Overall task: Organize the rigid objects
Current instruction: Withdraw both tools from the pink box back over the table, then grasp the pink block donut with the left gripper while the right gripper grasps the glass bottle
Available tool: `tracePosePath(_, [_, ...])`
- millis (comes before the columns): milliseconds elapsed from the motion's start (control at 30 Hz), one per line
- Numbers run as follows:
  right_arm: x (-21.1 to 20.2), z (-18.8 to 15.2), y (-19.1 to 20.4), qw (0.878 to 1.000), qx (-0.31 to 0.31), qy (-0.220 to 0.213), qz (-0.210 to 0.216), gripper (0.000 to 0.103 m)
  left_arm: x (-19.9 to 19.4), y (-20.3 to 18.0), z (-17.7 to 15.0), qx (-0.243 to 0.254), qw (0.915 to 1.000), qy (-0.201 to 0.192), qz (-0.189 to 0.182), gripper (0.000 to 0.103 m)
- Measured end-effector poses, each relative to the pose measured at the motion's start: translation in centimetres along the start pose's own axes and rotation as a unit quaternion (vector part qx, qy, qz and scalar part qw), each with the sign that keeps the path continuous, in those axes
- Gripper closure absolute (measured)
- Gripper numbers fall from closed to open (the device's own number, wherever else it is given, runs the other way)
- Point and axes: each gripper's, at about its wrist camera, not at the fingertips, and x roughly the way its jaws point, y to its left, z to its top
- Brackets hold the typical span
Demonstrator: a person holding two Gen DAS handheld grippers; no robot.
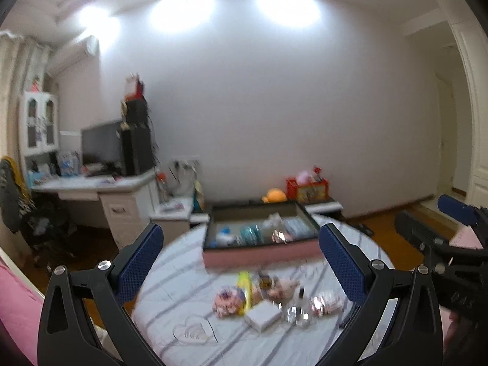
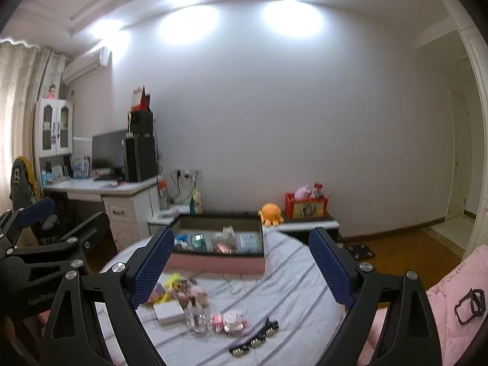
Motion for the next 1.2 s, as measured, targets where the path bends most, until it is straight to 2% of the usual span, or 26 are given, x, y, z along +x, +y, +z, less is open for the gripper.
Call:
tracePosePath(200, [3.4, -3.4, -1.5, 0.997, 0.005, 0.069, -0.016, 0.011, 3.9, 3.0, -4.1, -0.019, 0.9959, 0.087, 0.015, 0.000])
tracePosePath(367, [7.2, -7.4, -2.1, 0.988, 0.009, 0.157, -0.010, 0.011, 6.7, 3.8, -7.5, -0.030, 0.9879, 0.152, 0.005, 0.000])
tracePosePath(533, [9.6, -9.7, -0.7, 0.979, -0.004, 0.201, 0.033, 0.011, 8.2, 3.9, -9.1, -0.018, 0.9836, 0.179, 0.009, 0.000])
tracePosePath(767, [12.9, -10.0, 3.4, 0.972, -0.065, 0.215, 0.063, 0.011, 9.3, 4.6, -9.8, -0.014, 0.9803, 0.197, 0.012, 0.000])
tracePosePath(900, [14.9, -10.4, 5.0, 0.964, -0.094, 0.237, 0.079, 0.012, 9.8, 4.9, -10.1, -0.008, 0.9788, 0.204, 0.016, 0.000])
tracePosePath(933, [15.3, -10.5, 5.3, 0.961, -0.097, 0.242, 0.090, 0.017, 9.9, 5.0, -10.2, -0.007, 0.9783, 0.206, 0.018, 0.000])
tracePosePath(967, [15.5, -10.6, 5.4, 0.960, -0.097, 0.247, 0.094, 0.028, 10.0, 5.1, -10.4, -0.006, 0.9778, 0.209, 0.019, 0.000])
tracePosePath(1067, [16.3, -11.0, 5.6, 0.955, -0.101, 0.258, 0.106, 0.053, 10.5, 5.6, -10.7, -0.009, 0.9761, 0.216, 0.021, 0.000])
tracePosePath(1133, [16.7, -11.3, 5.6, 0.950, -0.099, 0.271, 0.121, 0.062, 10.7, 5.8, -10.9, -0.012, 0.9752, 0.220, 0.020, 0.000])
tracePosePath(1200, [16.8, -11.4, 5.7, 0.948, -0.107, 0.271, 0.126, 0.067, 11.0, 5.8, -10.9, -0.013, 0.9746, 0.223, 0.019, 0.000])
